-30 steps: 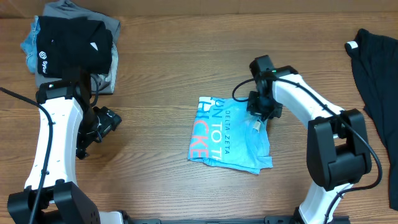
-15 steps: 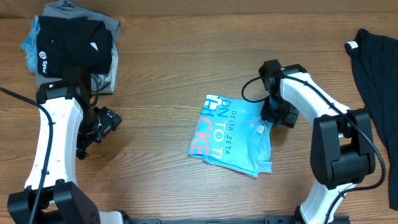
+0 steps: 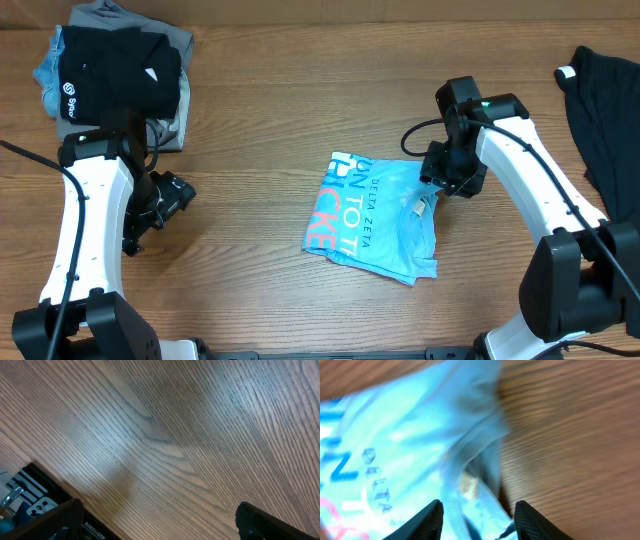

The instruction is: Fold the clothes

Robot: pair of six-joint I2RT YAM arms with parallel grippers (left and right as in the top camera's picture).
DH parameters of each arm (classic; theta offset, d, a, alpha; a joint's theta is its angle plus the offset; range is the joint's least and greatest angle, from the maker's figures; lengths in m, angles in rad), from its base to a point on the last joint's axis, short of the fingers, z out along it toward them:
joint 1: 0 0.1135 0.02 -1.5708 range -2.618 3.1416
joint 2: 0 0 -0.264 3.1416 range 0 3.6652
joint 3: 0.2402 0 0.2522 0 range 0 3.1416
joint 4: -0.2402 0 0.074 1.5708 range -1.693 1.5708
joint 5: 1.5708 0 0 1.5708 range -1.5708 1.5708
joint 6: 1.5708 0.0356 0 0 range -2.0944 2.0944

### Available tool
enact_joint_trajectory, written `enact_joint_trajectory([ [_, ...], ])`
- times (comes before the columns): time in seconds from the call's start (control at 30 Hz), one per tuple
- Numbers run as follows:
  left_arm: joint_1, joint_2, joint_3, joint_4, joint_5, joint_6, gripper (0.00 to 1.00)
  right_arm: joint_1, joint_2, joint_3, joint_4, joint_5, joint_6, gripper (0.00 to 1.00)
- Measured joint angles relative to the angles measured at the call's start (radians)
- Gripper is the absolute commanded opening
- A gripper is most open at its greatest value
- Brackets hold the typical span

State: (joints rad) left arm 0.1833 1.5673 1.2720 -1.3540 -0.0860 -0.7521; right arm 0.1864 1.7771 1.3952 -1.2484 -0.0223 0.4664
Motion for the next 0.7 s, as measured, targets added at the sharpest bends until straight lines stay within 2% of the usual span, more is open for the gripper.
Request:
enact_joint_trajectory([
  [0.13,0.0,0.0,0.0,0.001,0.0,0.0,1.0,0.005,-0.002,-0.056,0.054,-0.079,-0.079,0.51],
  [0.33,0.0,0.0,-0.001,0.001,0.0,0.0,1.0,0.005,-0.002,-0.19,0.137,-0.11,-0.106,0.49],
  [0.4,0.0,0.0,-0.002,0.001,0.0,0.0,1.0,0.005,-0.002,-0.222,0.166,-0.113,-0.109,0.43],
  [0.5,0.0,0.0,-0.002,0.001,0.0,0.0,1.0,0.005,-0.002,-0.252,0.196,-0.119,-0.113,0.24],
  [0.63,0.0,0.0,-0.002,0.0,0.0,0.0,1.0,0.005,-0.002,-0.272,0.206,-0.116,-0.124,0.04],
  [0.7,0.0,0.0,-0.002,-0.001,0.0,0.0,1.0,0.005,-0.002,-0.274,0.203,-0.1,-0.121,0.04],
])
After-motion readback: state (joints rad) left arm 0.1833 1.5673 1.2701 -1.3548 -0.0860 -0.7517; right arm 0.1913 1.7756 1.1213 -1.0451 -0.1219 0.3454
